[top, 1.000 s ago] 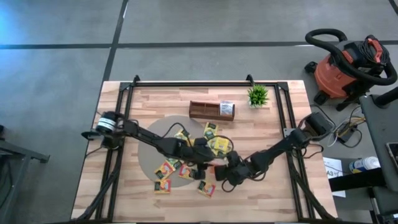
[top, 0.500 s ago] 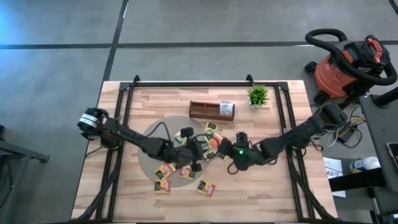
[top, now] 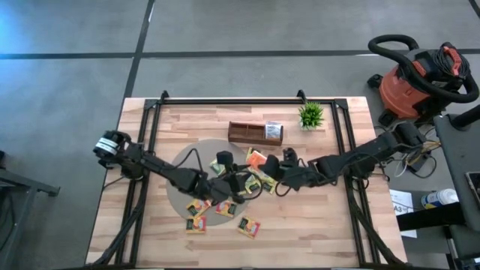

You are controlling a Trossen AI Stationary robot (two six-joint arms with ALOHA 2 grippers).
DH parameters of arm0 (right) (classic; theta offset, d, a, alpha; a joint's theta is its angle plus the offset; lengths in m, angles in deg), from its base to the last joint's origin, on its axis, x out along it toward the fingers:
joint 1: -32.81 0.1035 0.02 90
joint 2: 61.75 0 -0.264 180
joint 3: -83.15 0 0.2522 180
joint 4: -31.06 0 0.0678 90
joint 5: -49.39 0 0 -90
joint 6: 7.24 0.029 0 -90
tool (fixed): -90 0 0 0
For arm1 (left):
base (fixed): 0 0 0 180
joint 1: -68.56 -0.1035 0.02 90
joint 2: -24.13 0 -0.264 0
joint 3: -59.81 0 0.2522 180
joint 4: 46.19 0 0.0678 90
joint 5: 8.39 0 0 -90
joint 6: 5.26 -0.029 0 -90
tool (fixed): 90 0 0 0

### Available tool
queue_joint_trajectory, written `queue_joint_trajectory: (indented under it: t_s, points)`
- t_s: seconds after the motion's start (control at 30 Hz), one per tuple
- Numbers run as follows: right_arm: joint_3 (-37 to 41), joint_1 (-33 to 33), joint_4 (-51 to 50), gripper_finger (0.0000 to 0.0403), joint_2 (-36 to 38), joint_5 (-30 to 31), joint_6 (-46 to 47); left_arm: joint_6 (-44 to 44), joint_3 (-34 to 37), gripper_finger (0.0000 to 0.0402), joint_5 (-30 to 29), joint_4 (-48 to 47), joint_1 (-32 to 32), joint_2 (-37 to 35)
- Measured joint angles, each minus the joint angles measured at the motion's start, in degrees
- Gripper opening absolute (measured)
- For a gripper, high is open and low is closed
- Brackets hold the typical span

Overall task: Pick & Place Tea
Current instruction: Put the orange tea sachet into the right compartment of the wooden organizer

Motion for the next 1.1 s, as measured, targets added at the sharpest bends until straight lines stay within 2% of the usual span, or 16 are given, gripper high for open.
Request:
queue_joint_trajectory:
  t_s: [0.33,0.77,0.9,1.1]
  points:
    - [0.02,-0.7,5.71,0.0008,-0.24,-0.39,-0.72,-7.79,0.0,0.0133,0.04,1.64,-1.96,0.0]
    - [0.02,-1.22,6.26,0.0009,-0.24,-1.4,-2.26,-8.67,-0.31,0.013,-1.96,1.76,-2.2,0.0]
    - [0.0,-1.48,5.94,0.0009,-0.26,-1.32,-7.46,-9.84,-0.33,0.0101,-1.47,1.75,-2.2,0.0]
    - [0.0,-1.81,5.04,0.0015,-0.26,0.09,-12.99,-9.91,-0.42,0.0017,-0.91,1.56,-2.29,0.0]
